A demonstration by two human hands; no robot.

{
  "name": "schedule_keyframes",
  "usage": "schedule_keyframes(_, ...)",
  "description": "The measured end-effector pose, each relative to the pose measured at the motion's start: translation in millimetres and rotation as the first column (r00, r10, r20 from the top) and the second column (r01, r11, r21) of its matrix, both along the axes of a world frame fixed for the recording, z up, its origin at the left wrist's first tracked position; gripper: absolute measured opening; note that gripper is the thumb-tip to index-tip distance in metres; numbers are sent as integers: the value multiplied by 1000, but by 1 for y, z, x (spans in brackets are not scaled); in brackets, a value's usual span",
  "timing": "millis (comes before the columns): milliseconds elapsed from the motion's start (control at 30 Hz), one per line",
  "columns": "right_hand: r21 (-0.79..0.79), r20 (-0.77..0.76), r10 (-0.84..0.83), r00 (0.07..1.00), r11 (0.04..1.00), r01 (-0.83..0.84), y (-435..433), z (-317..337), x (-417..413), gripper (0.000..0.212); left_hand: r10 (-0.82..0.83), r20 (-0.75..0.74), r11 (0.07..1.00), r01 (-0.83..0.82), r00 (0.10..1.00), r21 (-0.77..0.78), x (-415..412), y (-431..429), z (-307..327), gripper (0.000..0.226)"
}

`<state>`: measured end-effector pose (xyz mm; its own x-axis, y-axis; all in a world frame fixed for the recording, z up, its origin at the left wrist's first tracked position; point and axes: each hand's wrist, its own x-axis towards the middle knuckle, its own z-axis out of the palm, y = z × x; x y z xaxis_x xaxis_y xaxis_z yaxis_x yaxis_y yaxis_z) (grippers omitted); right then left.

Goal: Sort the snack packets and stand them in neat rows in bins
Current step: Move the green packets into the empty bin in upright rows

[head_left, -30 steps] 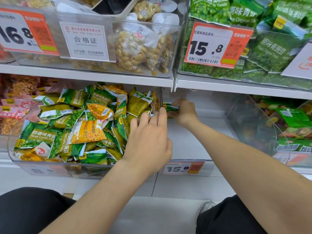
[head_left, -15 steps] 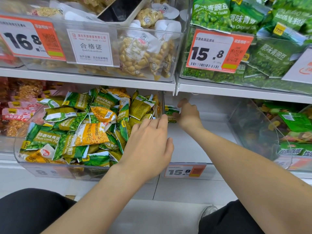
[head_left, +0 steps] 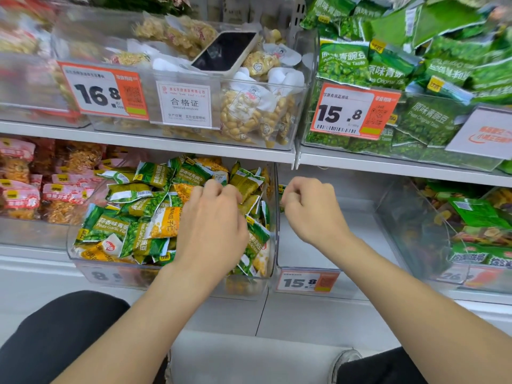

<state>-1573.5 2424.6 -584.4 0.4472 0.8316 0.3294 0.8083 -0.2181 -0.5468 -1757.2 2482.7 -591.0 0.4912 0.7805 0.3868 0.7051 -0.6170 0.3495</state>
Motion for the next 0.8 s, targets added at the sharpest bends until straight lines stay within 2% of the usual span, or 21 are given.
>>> schedule_keyframes(100,108,92,127,988,985,-137,-7,7,-25,21,52,6,996,-51,999,-77,-13,6,1,36)
schedule_keyframes(200,78,212,231,950,964,-252,-1,-4,-35,22,27,-43,990,-32,999,-135,-18,7,-1,48)
schedule_keyframes(300,-42,258,279,925,960,-278,11,-12,-36,47,7,-91,990,-20,996,-140,-21,11,-2,55)
schedule_keyframes(433,-306,288,368,884,910,-280,30,-10,-34,87,-10,-89,982,-7,996,-187,-23,16,1,61)
schedule_keyframes(533,-448,363,390,846,870,-208,37,-5,-34,100,4,-42,977,-13,999,-214,-25,22,1,52)
schedule_keyframes(700,-327,518,319,794,931,-160,41,-4,-35,81,-46,-54,976,34,997,-213,-27,25,3,63)
schedule_keyframes(800,-253,557,256,790,958,-132,38,-6,-33,62,-51,-50,982,41,997,-184,-30,27,2,47)
